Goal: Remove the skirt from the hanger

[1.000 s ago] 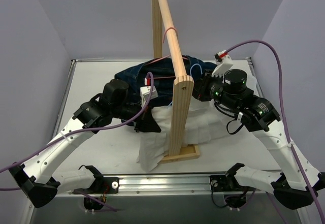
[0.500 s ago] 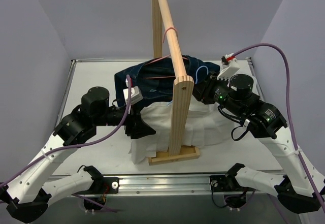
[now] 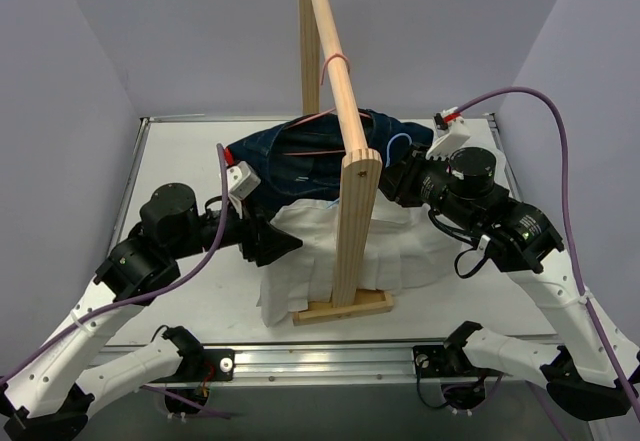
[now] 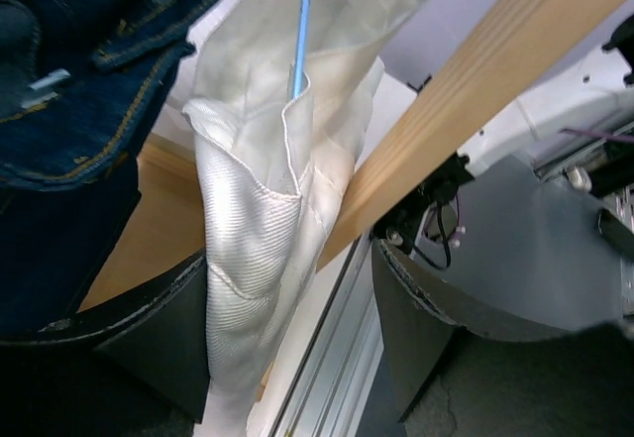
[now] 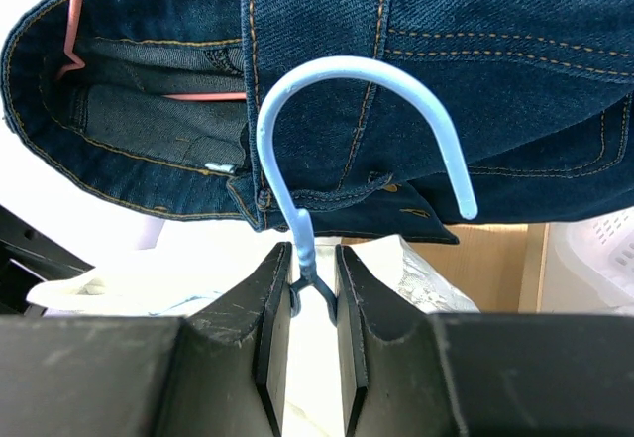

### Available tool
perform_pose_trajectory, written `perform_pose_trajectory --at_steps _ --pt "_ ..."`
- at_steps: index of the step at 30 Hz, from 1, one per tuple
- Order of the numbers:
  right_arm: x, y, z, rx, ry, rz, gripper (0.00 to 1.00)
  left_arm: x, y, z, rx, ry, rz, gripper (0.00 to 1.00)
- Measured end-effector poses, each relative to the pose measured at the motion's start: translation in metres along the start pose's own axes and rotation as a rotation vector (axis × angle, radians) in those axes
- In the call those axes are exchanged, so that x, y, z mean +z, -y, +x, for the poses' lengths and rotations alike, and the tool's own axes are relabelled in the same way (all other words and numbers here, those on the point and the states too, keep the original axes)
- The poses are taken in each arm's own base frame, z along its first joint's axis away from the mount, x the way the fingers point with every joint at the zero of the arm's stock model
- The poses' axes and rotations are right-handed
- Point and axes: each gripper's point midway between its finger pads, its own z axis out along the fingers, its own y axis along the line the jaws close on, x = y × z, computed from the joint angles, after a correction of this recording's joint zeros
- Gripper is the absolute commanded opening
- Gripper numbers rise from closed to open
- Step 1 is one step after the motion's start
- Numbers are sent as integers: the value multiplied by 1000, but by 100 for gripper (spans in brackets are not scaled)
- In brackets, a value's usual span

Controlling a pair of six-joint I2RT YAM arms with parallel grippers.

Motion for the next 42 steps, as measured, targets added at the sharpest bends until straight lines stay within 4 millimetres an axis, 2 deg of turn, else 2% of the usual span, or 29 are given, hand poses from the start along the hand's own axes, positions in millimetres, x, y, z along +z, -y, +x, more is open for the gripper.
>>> perform_pose_trajectory --at_steps 2,6,15,18,19,20,24,30,34,37,42 --pt "0 0 0 0 0 0 0 -1 -2 -5 -3 33 -16 67" --pt "-1 0 0 0 1 -1 0 -3 -7 -11 -16 79 -50 58" --pt "0 4 5 -2 -10 7 0 -4 -17 -22 -40 133 -112 56" --pt "0 4 6 -2 -14 10 0 -6 -18 -27 -45 157 -122 47" --pt "0 4 6 -3 -13 9 0 -6 -18 -29 -46 165 -123 41" --pt "-1 4 6 -2 -12 8 0 -6 -17 -31 -49 174 -123 26" --pt "-2 4 5 -2 -8 6 0 -6 -18 -35 -56 189 -127 3" --pt "-6 4 5 -3 -8 7 0 -4 -22 -33 -61 183 -137 2" --pt "-13 10 2 12 18 35 0 -9 -22 -37 -56 206 -156 2" --pt "-28 15 -1 44 60 53 0 -20 -20 -42 -40 236 -171 2" --pt "-59 24 -23 114 190 94 0 -34 -12 -47 -10 255 -166 2"
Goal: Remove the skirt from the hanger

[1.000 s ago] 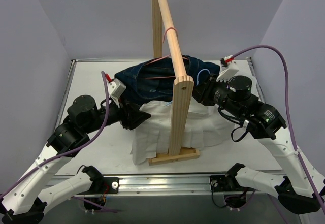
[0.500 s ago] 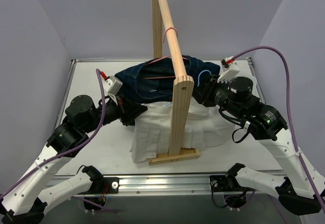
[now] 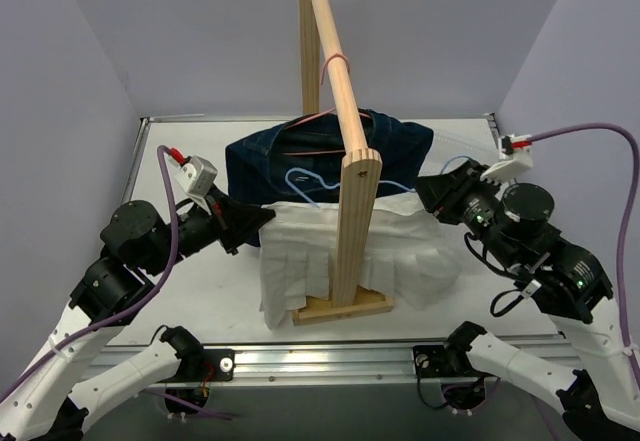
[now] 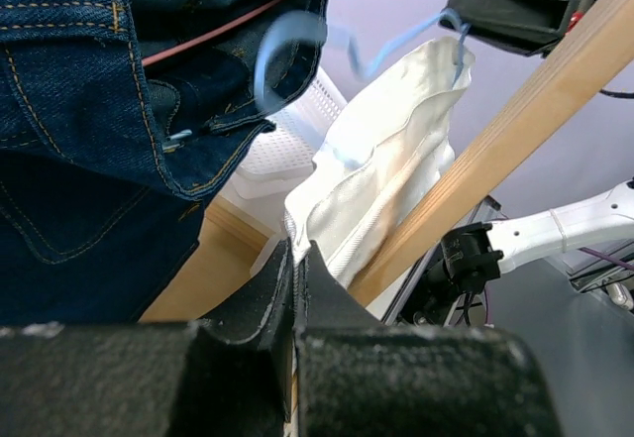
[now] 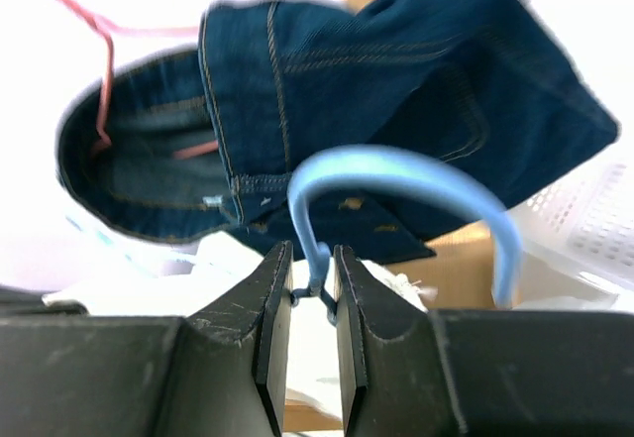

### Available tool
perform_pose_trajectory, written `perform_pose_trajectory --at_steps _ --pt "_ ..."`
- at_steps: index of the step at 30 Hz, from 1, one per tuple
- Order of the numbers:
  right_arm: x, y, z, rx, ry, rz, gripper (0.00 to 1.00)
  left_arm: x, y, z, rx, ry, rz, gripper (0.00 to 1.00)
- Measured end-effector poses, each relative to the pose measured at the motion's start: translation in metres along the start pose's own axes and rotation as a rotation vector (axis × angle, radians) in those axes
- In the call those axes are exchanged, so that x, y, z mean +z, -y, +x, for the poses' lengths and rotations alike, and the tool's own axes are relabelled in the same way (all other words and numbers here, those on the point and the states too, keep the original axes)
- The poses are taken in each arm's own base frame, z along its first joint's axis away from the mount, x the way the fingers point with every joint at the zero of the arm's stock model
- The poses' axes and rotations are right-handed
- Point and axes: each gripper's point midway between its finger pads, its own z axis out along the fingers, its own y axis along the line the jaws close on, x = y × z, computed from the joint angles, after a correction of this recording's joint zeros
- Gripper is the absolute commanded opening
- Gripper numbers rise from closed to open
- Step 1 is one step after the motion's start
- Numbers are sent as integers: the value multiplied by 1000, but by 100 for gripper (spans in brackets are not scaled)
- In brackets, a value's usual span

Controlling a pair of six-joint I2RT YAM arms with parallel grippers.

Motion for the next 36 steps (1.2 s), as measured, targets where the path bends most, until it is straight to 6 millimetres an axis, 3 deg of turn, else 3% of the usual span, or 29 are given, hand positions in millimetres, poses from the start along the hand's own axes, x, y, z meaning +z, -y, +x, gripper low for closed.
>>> perform_pose_trajectory --at_steps 4,8,14,17,20,22,28,32,36 --pt "-16 6 -16 55 78 22 0 -5 0 2 12 -12 -4 2" --pt "-19 8 -20 77 97 29 0 -3 3 8 16 -42 23 2" --pt "1 1 -6 33 31 18 0 17 16 27 -3 -151 136 2" --pt "17 -1 8 -5 -31 14 0 27 16 39 -15 -208 165 8" --pt "30 -1 22 -42 -90 18 0 26 17 43 5 -227 184 45" --pt "33 -1 29 -63 -119 14 0 21 20 40 26 -223 195 60" --pt "31 -2 36 -131 -167 -9 0 -6 33 19 118 -145 226 72" --pt "28 -5 39 -173 -199 -33 0 -23 42 0 196 -93 237 74" --pt "28 -10 44 -208 -240 -72 0 -24 52 -22 269 -51 263 74"
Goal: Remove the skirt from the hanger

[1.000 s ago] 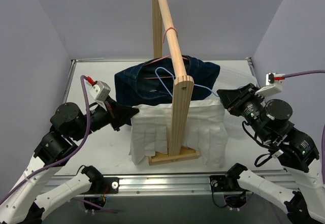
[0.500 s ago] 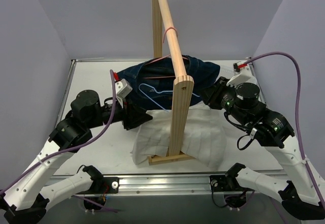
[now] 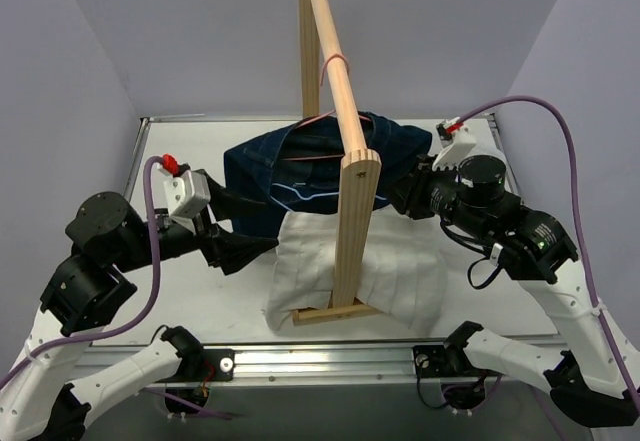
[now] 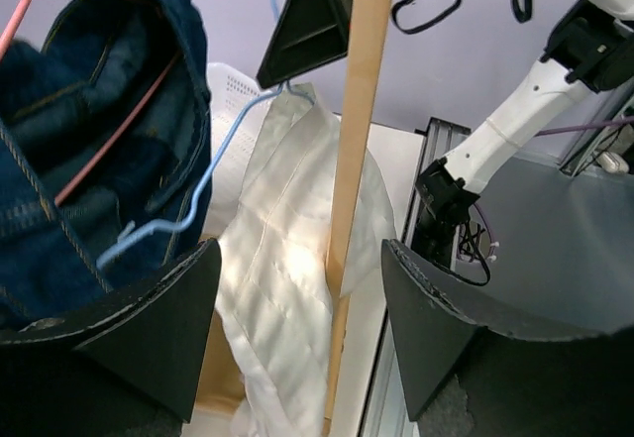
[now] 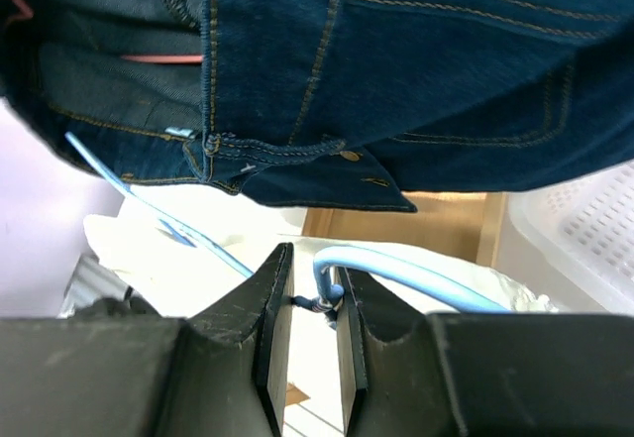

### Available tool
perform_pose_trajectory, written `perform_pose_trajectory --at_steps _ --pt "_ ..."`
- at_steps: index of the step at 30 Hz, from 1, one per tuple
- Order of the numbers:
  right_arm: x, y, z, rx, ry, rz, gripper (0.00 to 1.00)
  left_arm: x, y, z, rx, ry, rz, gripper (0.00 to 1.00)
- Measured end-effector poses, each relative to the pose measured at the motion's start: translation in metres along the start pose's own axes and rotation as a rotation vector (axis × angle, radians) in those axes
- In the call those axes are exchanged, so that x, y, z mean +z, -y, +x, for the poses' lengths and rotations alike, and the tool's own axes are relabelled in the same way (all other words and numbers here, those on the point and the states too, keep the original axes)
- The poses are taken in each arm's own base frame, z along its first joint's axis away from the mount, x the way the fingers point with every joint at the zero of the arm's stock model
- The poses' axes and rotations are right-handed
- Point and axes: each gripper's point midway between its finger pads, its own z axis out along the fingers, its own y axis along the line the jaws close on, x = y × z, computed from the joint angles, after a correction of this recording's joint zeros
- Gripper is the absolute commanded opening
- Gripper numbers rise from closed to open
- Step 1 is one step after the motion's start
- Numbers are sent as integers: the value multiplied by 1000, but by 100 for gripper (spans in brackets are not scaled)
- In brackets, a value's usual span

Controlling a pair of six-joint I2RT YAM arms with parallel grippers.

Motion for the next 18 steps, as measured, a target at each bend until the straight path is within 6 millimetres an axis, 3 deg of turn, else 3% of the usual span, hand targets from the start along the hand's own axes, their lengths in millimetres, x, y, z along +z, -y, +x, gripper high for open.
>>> perform_pose_trajectory --at_steps 4,9,18 --pt "5 -10 7 -32 -48 -55 0 11 5 -4 73 -14 80 75" --pt "10 -19 12 -59 -94 -109 0 31 3 5 110 -63 159 75" --pt "9 -30 5 -79 -98 -157 0 70 -10 31 67 -155 238 75"
